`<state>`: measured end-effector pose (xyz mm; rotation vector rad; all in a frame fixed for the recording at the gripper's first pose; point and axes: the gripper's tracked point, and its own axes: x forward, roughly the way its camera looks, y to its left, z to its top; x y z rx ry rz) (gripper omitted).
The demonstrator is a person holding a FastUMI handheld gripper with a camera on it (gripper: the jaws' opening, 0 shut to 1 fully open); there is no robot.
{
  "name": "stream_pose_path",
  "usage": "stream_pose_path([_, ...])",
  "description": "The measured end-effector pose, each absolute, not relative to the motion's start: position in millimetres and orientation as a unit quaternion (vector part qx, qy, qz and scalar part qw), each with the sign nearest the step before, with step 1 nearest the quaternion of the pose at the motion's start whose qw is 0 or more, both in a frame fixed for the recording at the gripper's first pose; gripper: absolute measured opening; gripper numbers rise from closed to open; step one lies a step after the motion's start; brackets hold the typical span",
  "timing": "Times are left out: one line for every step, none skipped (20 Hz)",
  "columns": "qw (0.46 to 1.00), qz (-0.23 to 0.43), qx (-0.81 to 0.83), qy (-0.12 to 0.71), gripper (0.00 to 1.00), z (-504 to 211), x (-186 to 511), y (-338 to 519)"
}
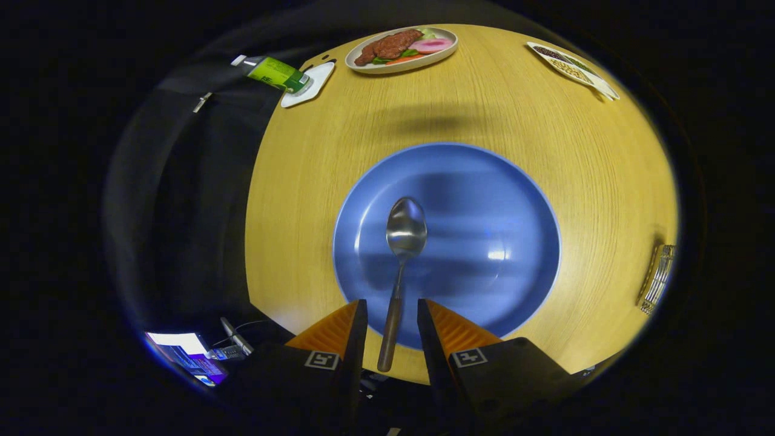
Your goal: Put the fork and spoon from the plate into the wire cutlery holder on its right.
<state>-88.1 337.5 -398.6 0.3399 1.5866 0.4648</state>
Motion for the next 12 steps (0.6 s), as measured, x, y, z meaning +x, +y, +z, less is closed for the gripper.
stream_pose_path([0.664,0.202,0.143,0.706,0.52,-404,-90,340])
stream_pose_path([0.663,0.199,0.136,0.709,0.52,-410,-92,343])
stream_pose_path([0.664,0.195,0.132,0.710,0.52,-415,-94,346])
stream_pose_path([0.663,0.193,0.128,0.712,0.52,-420,-97,347])
stream_pose_path([0.663,0.188,0.124,0.714,0.46,-423,-101,347])
stream_pose_path([0.668,0.185,0.127,0.709,0.40,-426,-96,349])
stream_pose_path([0.669,0.180,0.124,0.710,0.28,-421,-94,344])
stream_pose_path([0.666,0.185,0.136,0.710,0.15,-423,-96,347])
stream_pose_path([0.659,0.197,0.148,0.710,0.09,-421,-99,348])
stream_pose_path([0.652,0.212,0.163,0.709,0.09,-413,-100,349])
stream_pose_path([0.650,0.220,0.176,0.706,0.09,-406,-99,347])
stream_pose_path([0.651,0.229,0.185,0.700,0.09,-400,-97,344])
